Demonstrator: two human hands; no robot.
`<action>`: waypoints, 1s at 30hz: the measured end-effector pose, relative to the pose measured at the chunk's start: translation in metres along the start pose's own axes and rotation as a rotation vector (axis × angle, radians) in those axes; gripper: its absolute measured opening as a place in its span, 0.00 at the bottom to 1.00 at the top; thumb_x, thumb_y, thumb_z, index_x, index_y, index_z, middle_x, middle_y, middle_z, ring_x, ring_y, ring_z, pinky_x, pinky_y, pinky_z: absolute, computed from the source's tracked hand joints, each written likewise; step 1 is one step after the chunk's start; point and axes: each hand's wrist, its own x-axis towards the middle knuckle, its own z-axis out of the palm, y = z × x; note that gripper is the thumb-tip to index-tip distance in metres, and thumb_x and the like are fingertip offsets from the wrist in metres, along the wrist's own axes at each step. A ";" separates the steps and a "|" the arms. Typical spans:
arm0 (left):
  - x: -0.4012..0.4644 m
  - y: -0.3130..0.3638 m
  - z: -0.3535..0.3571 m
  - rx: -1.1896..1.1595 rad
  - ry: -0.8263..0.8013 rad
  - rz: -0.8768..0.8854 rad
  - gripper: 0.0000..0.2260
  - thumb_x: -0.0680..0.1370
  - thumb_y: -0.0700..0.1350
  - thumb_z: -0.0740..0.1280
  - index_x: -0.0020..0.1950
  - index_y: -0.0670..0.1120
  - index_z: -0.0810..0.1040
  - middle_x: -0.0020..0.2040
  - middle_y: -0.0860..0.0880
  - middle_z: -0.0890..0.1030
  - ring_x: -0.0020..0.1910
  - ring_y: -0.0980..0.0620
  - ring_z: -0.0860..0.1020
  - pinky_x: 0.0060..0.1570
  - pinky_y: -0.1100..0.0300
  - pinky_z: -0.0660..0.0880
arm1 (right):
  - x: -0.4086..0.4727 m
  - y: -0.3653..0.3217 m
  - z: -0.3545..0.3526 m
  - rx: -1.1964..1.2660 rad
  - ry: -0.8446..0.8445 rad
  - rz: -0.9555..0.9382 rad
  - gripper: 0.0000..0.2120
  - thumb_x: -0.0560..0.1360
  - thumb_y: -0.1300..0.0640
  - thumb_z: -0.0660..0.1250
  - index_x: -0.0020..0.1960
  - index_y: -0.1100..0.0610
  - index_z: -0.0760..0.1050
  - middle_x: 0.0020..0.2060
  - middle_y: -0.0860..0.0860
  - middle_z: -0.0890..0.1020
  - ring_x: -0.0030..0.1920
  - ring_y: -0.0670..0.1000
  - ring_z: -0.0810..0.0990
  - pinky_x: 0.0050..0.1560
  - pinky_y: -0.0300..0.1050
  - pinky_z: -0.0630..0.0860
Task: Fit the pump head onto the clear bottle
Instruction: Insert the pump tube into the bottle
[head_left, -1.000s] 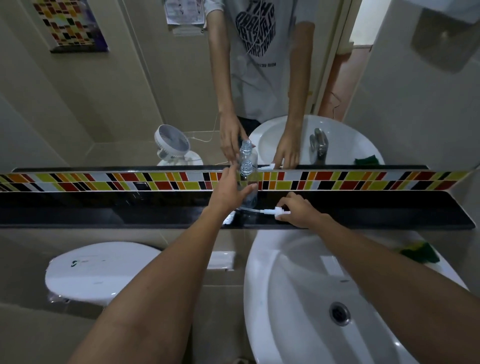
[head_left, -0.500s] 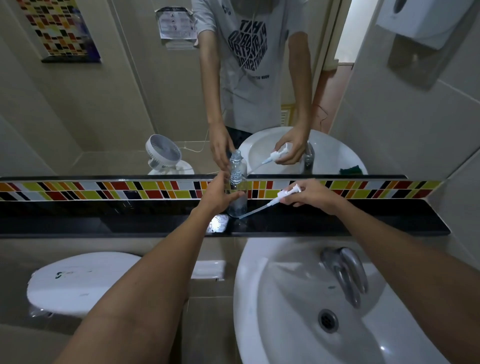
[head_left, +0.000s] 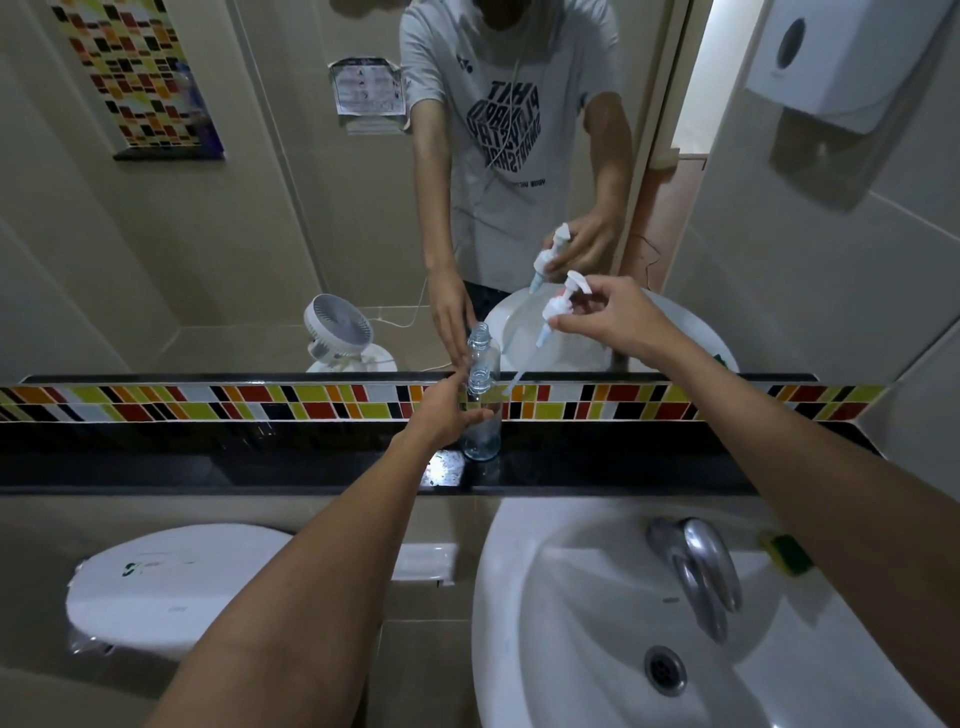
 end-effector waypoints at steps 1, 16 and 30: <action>0.000 0.000 0.000 -0.004 -0.006 -0.013 0.37 0.79 0.44 0.77 0.86 0.42 0.67 0.80 0.41 0.78 0.80 0.40 0.76 0.80 0.42 0.73 | 0.002 -0.008 0.000 0.005 0.016 -0.031 0.16 0.72 0.57 0.79 0.57 0.63 0.83 0.43 0.57 0.83 0.43 0.47 0.77 0.48 0.43 0.73; 0.001 0.003 0.001 -0.006 -0.029 -0.035 0.32 0.79 0.43 0.77 0.82 0.40 0.72 0.78 0.41 0.79 0.80 0.40 0.77 0.80 0.41 0.73 | 0.020 -0.059 0.028 -0.122 0.021 -0.220 0.15 0.71 0.56 0.78 0.53 0.64 0.84 0.39 0.52 0.76 0.35 0.45 0.70 0.40 0.43 0.67; 0.000 0.003 0.001 -0.074 -0.030 -0.052 0.29 0.79 0.41 0.77 0.79 0.39 0.75 0.76 0.41 0.82 0.77 0.41 0.79 0.78 0.41 0.75 | 0.023 -0.072 0.040 -0.083 -0.018 -0.250 0.12 0.71 0.59 0.79 0.51 0.64 0.84 0.37 0.47 0.76 0.28 0.36 0.70 0.34 0.31 0.67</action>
